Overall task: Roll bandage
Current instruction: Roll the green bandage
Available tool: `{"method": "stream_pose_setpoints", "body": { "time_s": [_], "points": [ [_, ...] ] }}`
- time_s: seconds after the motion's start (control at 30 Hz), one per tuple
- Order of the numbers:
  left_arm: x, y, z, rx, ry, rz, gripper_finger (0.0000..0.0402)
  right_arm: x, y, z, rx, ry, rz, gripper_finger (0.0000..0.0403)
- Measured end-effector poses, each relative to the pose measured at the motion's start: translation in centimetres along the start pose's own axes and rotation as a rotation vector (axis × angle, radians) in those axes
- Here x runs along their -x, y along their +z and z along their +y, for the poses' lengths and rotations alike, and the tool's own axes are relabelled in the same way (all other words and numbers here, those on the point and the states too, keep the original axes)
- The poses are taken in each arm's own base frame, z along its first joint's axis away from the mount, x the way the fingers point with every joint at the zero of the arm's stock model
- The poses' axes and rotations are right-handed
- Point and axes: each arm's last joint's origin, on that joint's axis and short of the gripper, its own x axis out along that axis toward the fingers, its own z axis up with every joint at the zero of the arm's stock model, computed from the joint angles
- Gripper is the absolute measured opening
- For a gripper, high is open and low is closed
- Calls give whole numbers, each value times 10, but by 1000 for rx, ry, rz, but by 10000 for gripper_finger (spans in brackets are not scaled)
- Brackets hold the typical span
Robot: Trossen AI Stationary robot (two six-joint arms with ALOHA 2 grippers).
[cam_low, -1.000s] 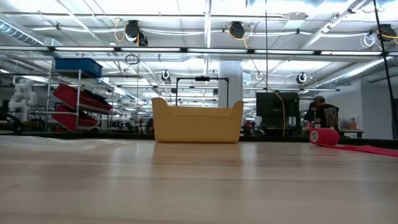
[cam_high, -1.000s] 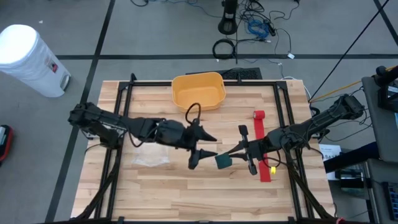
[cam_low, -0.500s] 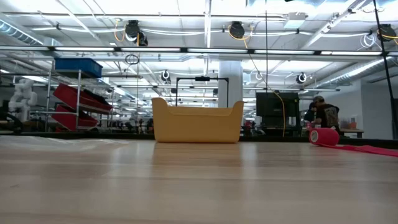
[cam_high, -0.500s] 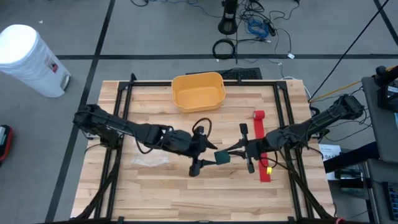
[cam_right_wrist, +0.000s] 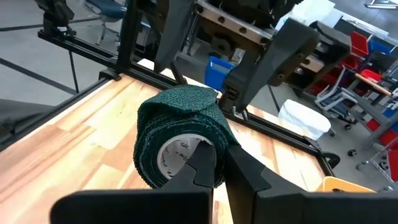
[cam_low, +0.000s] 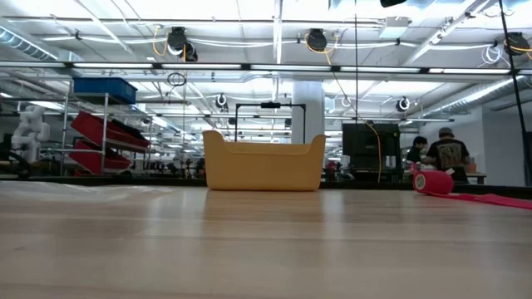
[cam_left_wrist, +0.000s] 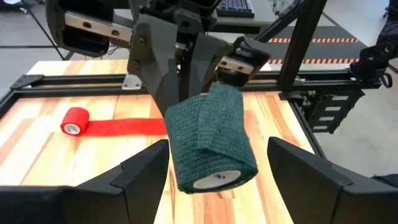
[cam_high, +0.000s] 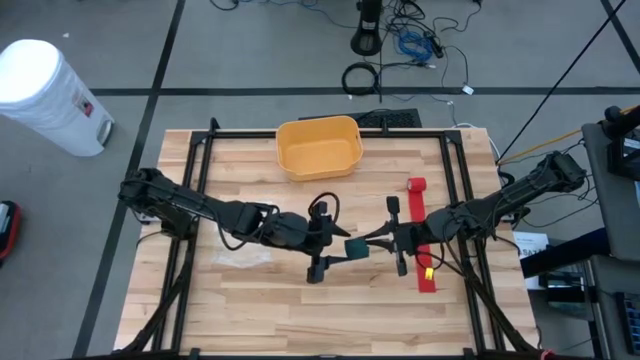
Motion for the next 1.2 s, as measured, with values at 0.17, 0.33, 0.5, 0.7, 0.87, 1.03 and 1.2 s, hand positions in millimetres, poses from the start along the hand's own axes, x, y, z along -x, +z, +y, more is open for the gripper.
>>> {"method": "stream_pose_setpoints", "body": {
  "time_s": [0.17,0.33,0.5,0.7,0.87,1.03,1.2],
  "points": [
    [0,1,-1,1,-21,-6,279,0,0,0,0,0,0,11],
    [-2,-1,-2,-1,-43,-2,279,0,0,0,0,0,0,11],
    [-4,-2,-6,-25,-53,0,279,0,0,0,0,-1,-1,11],
    [-4,-1,-11,-53,-65,-23,279,0,0,0,0,0,-1,11],
    [-3,2,-14,-55,-75,-55,279,0,0,0,0,-5,1,11],
    [-3,2,-15,-56,-77,-54,279,0,0,0,-4,-5,1,11],
    [-3,2,-15,-55,-76,-54,279,0,0,0,-4,-5,1,11]
  ]
}}
